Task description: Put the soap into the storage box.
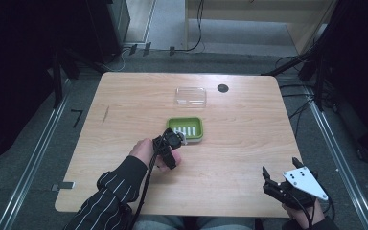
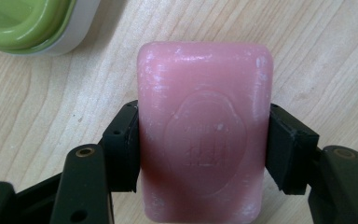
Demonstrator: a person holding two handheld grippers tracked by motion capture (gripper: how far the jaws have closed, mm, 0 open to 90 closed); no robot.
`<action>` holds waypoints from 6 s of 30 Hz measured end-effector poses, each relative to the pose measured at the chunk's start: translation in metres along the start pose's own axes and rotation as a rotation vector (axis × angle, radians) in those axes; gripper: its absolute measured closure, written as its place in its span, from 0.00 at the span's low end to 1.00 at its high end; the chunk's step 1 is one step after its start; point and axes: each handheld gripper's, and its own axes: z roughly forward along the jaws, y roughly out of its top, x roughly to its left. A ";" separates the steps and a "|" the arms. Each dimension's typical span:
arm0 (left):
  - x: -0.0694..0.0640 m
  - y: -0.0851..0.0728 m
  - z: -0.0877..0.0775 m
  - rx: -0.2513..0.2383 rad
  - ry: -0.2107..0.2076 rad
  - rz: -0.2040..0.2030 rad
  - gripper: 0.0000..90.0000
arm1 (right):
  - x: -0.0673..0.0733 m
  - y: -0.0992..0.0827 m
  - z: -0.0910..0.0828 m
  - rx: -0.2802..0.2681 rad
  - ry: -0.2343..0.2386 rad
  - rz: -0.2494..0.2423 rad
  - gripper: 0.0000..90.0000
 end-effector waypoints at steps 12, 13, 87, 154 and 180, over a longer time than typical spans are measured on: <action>-0.004 0.014 -0.006 0.014 0.004 0.076 0.42 | 0.000 0.000 0.000 0.000 0.000 0.000 0.15; -0.005 0.015 -0.006 0.012 0.001 0.083 0.42 | 0.000 0.000 0.000 0.000 0.000 0.000 0.15; 0.024 0.058 -0.048 0.011 0.032 0.259 0.42 | -0.004 -0.005 -0.007 0.011 -0.010 0.004 0.15; 0.062 0.095 -0.021 -0.042 0.081 0.318 0.42 | -0.008 -0.010 -0.013 0.028 -0.026 0.003 0.15; 0.065 0.097 -0.006 -0.057 0.088 0.352 0.42 | -0.007 -0.010 -0.013 0.032 -0.028 0.001 0.15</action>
